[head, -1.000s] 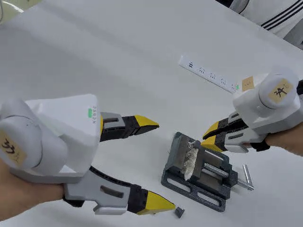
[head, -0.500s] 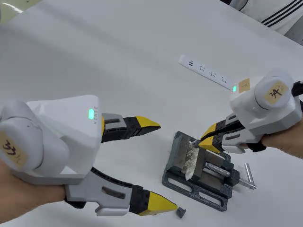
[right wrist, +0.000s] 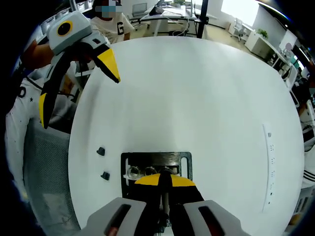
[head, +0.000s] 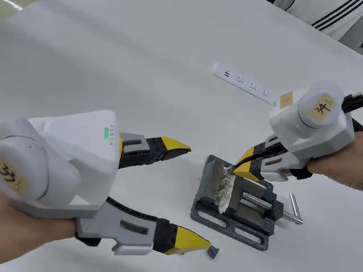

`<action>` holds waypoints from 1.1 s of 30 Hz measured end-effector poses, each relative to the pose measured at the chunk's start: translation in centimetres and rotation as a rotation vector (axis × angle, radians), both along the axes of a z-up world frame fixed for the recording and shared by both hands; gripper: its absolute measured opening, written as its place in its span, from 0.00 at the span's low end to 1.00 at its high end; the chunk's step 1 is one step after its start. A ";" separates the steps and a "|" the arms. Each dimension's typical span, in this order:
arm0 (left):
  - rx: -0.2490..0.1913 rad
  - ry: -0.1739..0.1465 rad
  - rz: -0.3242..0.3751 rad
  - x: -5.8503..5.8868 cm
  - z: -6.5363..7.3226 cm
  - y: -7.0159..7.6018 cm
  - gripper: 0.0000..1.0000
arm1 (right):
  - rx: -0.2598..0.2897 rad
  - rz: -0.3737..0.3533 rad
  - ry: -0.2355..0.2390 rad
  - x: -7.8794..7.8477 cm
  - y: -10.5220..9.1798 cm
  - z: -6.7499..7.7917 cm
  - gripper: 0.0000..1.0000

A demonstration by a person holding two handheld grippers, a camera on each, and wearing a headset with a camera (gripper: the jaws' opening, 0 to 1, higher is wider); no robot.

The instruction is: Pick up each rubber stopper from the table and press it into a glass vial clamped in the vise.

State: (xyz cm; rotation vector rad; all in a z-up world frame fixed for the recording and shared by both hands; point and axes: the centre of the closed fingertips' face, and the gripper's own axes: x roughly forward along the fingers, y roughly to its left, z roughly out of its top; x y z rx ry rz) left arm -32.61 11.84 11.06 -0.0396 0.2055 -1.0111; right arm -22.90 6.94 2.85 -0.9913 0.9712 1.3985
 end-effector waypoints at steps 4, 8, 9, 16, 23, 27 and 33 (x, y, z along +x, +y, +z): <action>-0.005 -0.001 0.002 0.0 0.0 0.0 0.72 | -0.005 -0.002 0.001 0.0 0.0 -0.1 0.00; -0.009 -0.003 0.007 0.1 0.0 0.1 0.72 | -0.019 0.015 -0.005 -0.3 0.2 -0.1 0.00; -0.008 -0.004 0.008 0.2 0.0 0.1 0.72 | -0.024 0.021 -0.007 -0.3 0.2 -0.1 0.00; -0.009 -0.005 0.009 0.2 0.0 0.2 0.72 | -0.046 0.042 -0.004 -0.2 0.2 -0.2 0.00; -0.011 -0.005 0.010 0.2 -0.1 0.1 0.72 | -0.061 0.050 -0.008 -0.2 0.2 -0.3 0.00; -0.010 -0.006 0.008 0.2 -0.1 0.0 0.72 | -0.078 0.047 0.005 -0.1 0.3 -0.3 0.00; -0.007 -0.005 0.010 0.2 -0.2 0.2 0.72 | -0.089 0.068 -0.002 -0.1 0.4 -0.4 0.00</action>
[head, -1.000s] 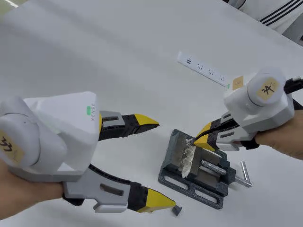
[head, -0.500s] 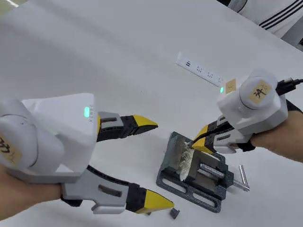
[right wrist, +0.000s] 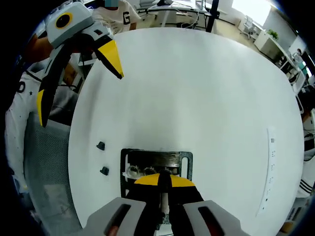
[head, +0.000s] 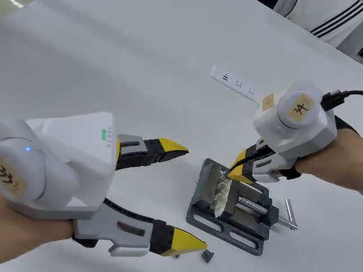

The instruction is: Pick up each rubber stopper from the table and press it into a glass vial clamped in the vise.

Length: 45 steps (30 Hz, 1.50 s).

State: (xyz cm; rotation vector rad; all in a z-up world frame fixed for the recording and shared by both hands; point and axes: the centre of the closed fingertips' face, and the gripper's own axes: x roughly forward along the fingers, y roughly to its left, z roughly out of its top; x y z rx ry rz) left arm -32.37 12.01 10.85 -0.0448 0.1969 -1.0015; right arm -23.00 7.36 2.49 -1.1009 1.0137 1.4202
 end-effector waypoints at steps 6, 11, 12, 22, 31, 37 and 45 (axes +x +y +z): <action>0.013 0.005 -0.007 0.0 -0.5 0.1 0.74 | -0.004 -0.005 0.008 -0.1 0.0 -0.1 0.00; 0.032 0.015 -0.015 -0.1 -1.2 0.1 0.76 | -0.026 0.010 0.000 -0.2 0.1 -0.1 0.00; 0.035 0.016 -0.018 -0.2 -1.4 0.1 0.76 | -0.026 0.008 0.003 -0.1 0.0 -0.1 0.00; 0.078 0.034 -0.056 -0.8 -3.0 -0.4 0.83 | -0.040 0.009 0.016 -0.2 0.1 -0.3 0.00; 0.093 0.051 -0.083 -1.3 -3.7 -0.9 0.89 | -0.052 0.015 0.014 -0.3 0.1 -0.3 0.00; 0.103 0.060 -0.085 -1.4 -4.0 -0.9 0.91 | -0.062 0.027 0.000 -0.3 0.2 -0.3 0.00; 0.122 0.078 -0.097 -1.8 -4.6 -1.4 0.94 | -0.062 0.039 -0.016 -0.1 0.1 -0.2 0.00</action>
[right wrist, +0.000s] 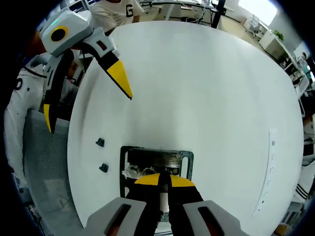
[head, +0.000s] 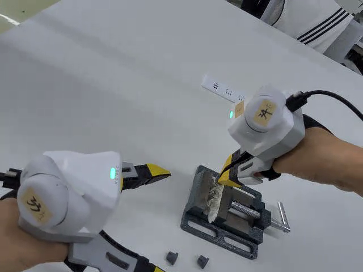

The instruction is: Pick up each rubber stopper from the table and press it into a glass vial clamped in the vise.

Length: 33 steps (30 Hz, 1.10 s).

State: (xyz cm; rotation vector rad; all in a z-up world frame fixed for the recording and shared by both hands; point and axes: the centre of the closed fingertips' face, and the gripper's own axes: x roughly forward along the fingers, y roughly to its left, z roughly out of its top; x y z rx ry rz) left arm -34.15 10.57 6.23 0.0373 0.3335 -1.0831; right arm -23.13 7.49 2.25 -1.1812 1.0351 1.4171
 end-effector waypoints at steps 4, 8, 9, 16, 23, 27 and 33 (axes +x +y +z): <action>-0.003 0.010 0.004 0.0 0.1 -0.2 0.95 | 0.016 -0.016 0.000 0.1 -0.2 0.1 0.00; 0.006 0.014 0.002 -0.1 0.1 -0.2 0.95 | 0.033 -0.021 0.009 0.1 -0.5 0.3 0.00; 0.011 0.013 0.002 -0.2 0.1 -0.1 0.95 | 0.045 -0.029 0.010 0.2 -0.4 0.2 0.00; 0.019 0.017 0.008 -0.4 0.3 0.1 0.94 | 0.105 -0.063 0.005 0.0 -0.4 0.4 0.01; 0.022 0.020 0.006 -0.6 0.4 0.0 0.94 | 0.129 -0.073 -0.003 -0.2 -0.4 0.5 0.01; 0.026 0.022 0.006 -0.8 0.4 0.1 0.93 | 0.146 -0.088 -0.011 0.0 -0.4 0.5 0.01; 0.030 0.022 0.006 -1.0 0.5 0.2 0.92 | 0.180 -0.112 -0.013 -0.3 -0.5 1.2 0.06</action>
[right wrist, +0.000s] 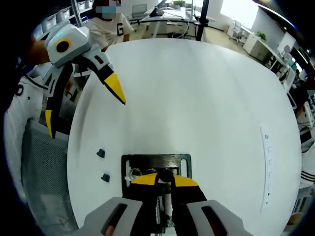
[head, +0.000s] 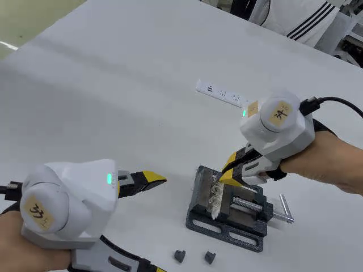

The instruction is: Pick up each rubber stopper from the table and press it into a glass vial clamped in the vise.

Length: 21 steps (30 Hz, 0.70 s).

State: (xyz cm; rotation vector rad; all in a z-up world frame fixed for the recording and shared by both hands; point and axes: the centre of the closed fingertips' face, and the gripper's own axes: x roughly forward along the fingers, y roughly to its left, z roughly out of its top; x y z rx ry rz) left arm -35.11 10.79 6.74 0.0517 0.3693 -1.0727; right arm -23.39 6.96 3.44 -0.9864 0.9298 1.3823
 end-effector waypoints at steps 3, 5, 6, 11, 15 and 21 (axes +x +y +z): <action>0.004 -0.002 -0.001 -0.1 0.1 0.0 0.92 | 0.032 -0.023 -0.002 -0.1 -0.1 0.7 0.07; 0.005 -0.003 -0.002 -0.1 0.1 0.0 0.92 | 0.051 -0.038 -0.002 -0.2 -0.2 1.2 0.09; 0.006 -0.004 -0.003 -0.1 0.1 0.0 0.92 | 0.066 -0.046 -0.002 -0.2 -0.2 1.4 0.11; 0.017 -0.006 -0.010 -0.2 0.1 0.1 0.91 | 0.123 -0.087 -0.001 -0.8 -1.0 2.6 0.17; 0.028 -0.009 -0.016 -0.3 0.1 0.3 0.90 | 0.168 -0.123 -0.011 -1.1 -1.8 3.4 0.21; 0.051 -0.014 -0.027 -0.5 0.1 0.4 0.88 | 0.240 -0.178 -0.017 -2.5 -3.3 4.4 0.30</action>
